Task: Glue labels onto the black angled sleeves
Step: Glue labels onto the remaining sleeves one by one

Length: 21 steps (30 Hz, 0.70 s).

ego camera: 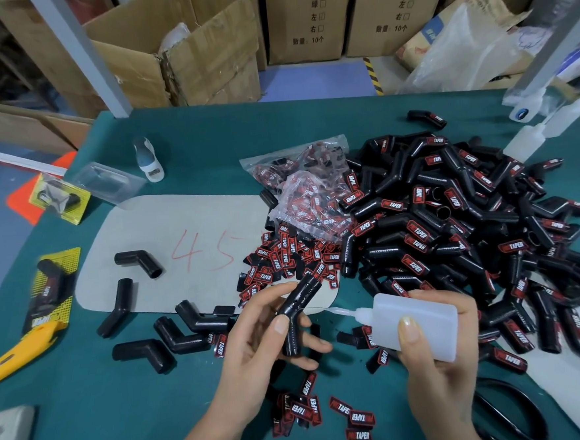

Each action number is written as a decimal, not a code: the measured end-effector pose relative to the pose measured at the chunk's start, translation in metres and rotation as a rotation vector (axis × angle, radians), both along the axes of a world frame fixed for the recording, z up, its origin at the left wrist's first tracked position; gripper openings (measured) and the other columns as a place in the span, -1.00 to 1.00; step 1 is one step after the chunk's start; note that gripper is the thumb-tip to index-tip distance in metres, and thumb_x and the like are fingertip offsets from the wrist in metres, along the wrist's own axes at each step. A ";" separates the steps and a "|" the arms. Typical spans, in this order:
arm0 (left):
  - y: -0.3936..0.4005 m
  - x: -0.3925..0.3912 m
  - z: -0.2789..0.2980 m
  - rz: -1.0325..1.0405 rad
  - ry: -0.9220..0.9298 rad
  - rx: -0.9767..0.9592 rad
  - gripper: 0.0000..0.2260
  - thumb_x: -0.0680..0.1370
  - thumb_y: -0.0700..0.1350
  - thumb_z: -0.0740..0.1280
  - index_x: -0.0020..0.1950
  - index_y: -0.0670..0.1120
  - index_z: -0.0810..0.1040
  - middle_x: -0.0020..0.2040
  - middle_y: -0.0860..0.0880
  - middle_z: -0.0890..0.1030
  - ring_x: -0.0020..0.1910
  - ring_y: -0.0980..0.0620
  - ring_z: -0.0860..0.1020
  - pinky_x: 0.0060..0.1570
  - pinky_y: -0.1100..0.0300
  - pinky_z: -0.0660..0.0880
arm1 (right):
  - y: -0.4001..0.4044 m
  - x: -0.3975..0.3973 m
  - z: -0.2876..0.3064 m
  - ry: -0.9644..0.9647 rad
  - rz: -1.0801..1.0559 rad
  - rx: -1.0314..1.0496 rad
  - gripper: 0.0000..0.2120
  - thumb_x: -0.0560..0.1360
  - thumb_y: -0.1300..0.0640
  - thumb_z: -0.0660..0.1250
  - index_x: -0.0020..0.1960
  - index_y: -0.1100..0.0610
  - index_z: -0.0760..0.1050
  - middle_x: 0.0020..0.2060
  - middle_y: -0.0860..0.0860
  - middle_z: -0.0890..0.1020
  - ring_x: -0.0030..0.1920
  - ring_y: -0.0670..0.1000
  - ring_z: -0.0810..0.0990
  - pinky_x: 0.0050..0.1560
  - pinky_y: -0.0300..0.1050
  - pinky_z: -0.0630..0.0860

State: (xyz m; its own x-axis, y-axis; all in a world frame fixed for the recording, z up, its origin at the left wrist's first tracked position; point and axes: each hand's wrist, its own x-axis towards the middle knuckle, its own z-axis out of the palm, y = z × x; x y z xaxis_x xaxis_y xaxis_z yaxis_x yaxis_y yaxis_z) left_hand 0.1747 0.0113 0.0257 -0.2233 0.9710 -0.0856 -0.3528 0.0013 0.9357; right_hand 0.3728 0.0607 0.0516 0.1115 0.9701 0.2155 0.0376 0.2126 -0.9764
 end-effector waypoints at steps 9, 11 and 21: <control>0.000 0.001 0.001 -0.003 0.002 0.000 -0.57 0.62 0.17 0.43 0.43 0.03 0.54 0.00 -0.11 0.64 -0.13 -0.36 0.73 -0.31 0.02 0.66 | 0.000 0.002 -0.002 -0.015 -0.010 0.005 -0.73 0.43 -0.13 0.38 0.12 -0.29 0.50 0.01 -0.17 0.60 -0.15 -0.01 0.60 -0.35 -0.03 0.53; 0.000 0.001 0.002 -0.004 0.001 -0.002 -0.57 0.61 0.17 0.43 0.43 0.04 0.55 0.00 -0.11 0.65 -0.14 -0.35 0.73 -0.31 0.03 0.66 | 0.000 0.001 -0.002 -0.020 0.006 0.021 -0.73 0.44 -0.11 0.38 0.13 -0.29 0.50 0.02 -0.19 0.59 -0.14 -0.01 0.60 -0.36 0.05 0.55; 0.000 0.000 0.000 -0.012 -0.011 0.014 -0.57 0.63 0.15 0.42 0.45 0.02 0.53 0.00 -0.14 0.64 -0.13 -0.37 0.73 -0.31 0.02 0.67 | 0.003 0.004 -0.004 0.036 -0.081 -0.025 -0.75 0.45 -0.16 0.39 0.12 -0.23 0.50 -0.02 0.05 0.58 -0.15 0.18 0.57 -0.32 -0.11 0.53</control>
State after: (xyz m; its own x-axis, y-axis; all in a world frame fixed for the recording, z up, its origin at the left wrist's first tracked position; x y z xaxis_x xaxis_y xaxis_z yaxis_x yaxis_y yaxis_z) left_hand 0.1745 0.0109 0.0259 -0.2104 0.9748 -0.0746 -0.3632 -0.0070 0.9317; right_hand 0.3770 0.0639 0.0481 0.1974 0.9625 0.1861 0.0184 0.1861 -0.9824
